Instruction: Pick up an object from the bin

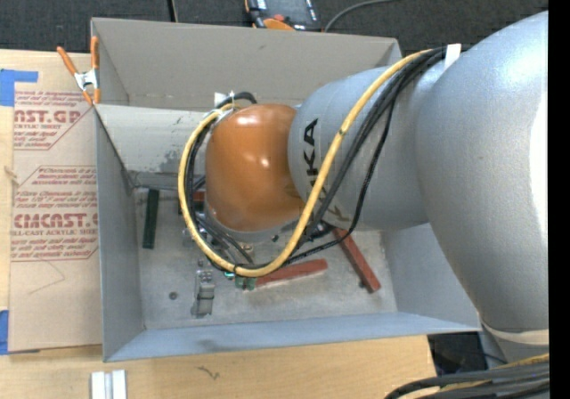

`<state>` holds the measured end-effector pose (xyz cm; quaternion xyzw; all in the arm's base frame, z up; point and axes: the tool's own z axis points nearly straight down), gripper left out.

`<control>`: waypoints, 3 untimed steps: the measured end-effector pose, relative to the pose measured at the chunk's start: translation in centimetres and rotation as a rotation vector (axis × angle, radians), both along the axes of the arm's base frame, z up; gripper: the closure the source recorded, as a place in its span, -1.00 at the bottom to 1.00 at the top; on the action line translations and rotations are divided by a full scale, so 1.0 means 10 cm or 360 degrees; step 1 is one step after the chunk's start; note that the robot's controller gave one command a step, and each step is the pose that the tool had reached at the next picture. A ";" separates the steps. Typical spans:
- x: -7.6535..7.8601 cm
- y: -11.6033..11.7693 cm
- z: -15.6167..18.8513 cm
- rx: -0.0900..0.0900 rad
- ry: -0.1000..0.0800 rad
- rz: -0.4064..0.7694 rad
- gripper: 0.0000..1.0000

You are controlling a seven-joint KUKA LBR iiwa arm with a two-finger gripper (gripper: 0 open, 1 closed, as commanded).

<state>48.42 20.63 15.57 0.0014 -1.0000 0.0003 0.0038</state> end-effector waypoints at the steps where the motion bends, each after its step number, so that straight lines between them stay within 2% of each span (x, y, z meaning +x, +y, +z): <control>1: 0.07 -0.90 -0.69 -0.0007 -0.0001 0.0109 -1.00; 2: 0.43 -1.42 -0.87 0.0002 -0.0014 0.0277 -1.00; 3: 0.42 -1.39 -0.86 0.0005 -0.0013 0.0282 1.00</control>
Offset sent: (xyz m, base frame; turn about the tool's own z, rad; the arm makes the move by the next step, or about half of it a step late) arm 0.0084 -0.0845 -0.0648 -0.0755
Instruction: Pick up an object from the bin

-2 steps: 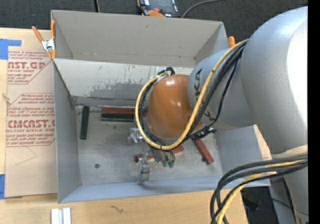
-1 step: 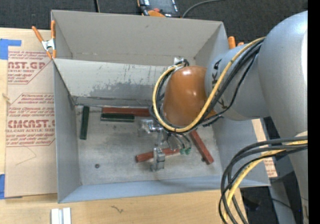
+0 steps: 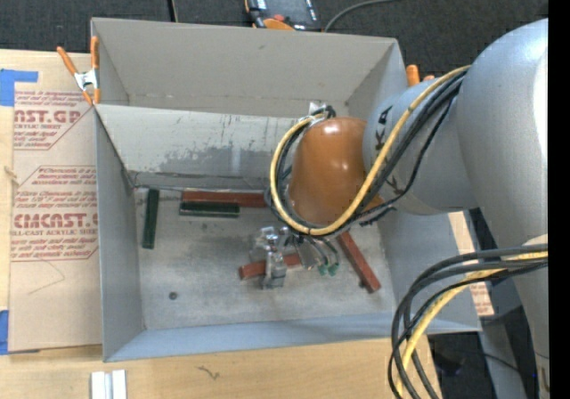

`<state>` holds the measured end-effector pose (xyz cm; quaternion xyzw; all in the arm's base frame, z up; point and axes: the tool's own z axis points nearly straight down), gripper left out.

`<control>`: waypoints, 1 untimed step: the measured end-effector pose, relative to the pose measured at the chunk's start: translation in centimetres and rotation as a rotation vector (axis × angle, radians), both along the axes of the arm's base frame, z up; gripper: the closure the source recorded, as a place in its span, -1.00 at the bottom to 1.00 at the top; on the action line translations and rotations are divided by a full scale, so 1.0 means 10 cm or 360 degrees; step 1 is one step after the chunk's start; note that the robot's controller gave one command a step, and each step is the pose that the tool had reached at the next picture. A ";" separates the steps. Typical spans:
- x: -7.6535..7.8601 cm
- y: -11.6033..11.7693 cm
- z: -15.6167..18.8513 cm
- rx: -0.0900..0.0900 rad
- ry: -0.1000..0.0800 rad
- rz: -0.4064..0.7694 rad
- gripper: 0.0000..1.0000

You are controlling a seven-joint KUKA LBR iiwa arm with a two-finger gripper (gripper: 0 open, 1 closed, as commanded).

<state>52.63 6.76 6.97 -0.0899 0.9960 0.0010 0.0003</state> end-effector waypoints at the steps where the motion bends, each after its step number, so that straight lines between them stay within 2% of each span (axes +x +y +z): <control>1: 0.06 -0.16 1.52 -0.0002 -0.0014 -0.0141 1.00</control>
Offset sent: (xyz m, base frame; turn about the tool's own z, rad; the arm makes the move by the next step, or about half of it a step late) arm 0.0038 -0.0167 0.1473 0.0882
